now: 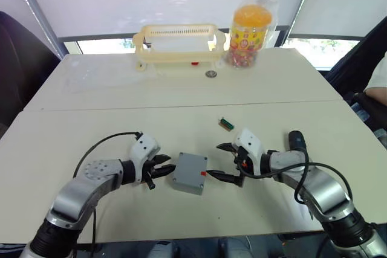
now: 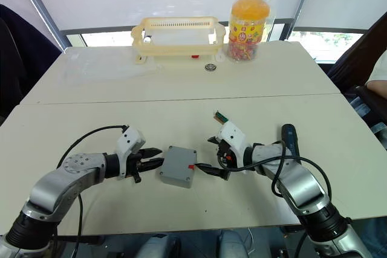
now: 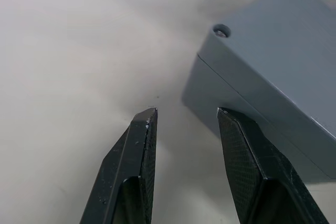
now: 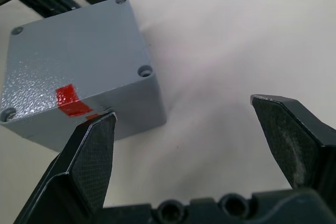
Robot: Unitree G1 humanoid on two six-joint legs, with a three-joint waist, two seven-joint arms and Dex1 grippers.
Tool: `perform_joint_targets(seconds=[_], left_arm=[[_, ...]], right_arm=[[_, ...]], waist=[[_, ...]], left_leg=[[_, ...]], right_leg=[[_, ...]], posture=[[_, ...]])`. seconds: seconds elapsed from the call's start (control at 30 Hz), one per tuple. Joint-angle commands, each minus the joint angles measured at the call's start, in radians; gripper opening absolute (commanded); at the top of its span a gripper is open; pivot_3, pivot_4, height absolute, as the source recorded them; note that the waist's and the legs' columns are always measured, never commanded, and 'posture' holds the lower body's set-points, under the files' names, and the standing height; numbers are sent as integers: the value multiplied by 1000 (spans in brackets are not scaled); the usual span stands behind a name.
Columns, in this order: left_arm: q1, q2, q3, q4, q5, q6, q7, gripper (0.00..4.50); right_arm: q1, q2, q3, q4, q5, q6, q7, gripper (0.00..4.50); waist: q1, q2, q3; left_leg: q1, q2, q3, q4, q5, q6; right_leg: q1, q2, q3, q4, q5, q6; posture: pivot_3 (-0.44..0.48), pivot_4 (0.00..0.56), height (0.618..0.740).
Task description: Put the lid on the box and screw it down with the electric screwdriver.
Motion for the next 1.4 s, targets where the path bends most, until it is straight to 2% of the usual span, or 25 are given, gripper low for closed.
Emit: perform_joint_targets(seconds=[0.03,0.13,0.2,0.3,0.4,0.67,1.0,1.4], left_arm=[[7,75,63,-77,-66,27,-75,1829],[-12,110,130,-82,-131,46,-104,1829],[-76,84,166,-36,-158,42,-83,1829],[-164,43,190,21,-183,46,-57,1829],[-196,17,189,-18,-190,73,-1,1829],[-142,10,232,-163,-274,156,89,1829],[-128,56,248,-161,-275,155,110,1829],[-88,110,242,-144,-250,115,78,1829]], right_arm=[[-37,-41,-114,-48,86,50,40,4487],[-70,-59,-200,-41,212,152,79,4487],[-109,-36,-238,19,238,153,69,4487],[-160,4,-248,126,211,96,37,4487],[-228,65,-193,318,57,-54,-82,4487],[-283,168,-169,513,-29,-223,-118,4487],[-336,245,-124,691,-91,-359,-81,4487],[-467,310,-125,909,-147,-357,-105,4487]], waist=[[0,0,0],[0,0,0],[2,0,0],[2,-1,0],[-6,-1,0],[-26,-1,0],[-26,-1,0],[-27,-1,0]], left_leg=[[0,0,0,0,0,0],[0,0,0,0,0,0],[0,0,0,0,0,0],[0,0,-1,1,1,-1],[1,-1,0,0,1,-1],[-1,0,3,-1,5,-8],[0,-1,2,-1,5,-8],[0,0,2,-1,5,-9]], right_leg=[[0,0,0,0,0,0],[0,0,0,0,0,0],[0,0,-1,0,0,0],[1,0,-1,0,0,-1],[1,0,-1,1,1,0],[-8,0,4,10,0,0],[-9,2,4,14,1,-2],[-10,3,4,14,1,-2]], posture=[[0,150,740],[0,150,740],[0,150,740],[0,150,740],[0,150,740],[0,150,740],[0,150,740],[0,150,740]])
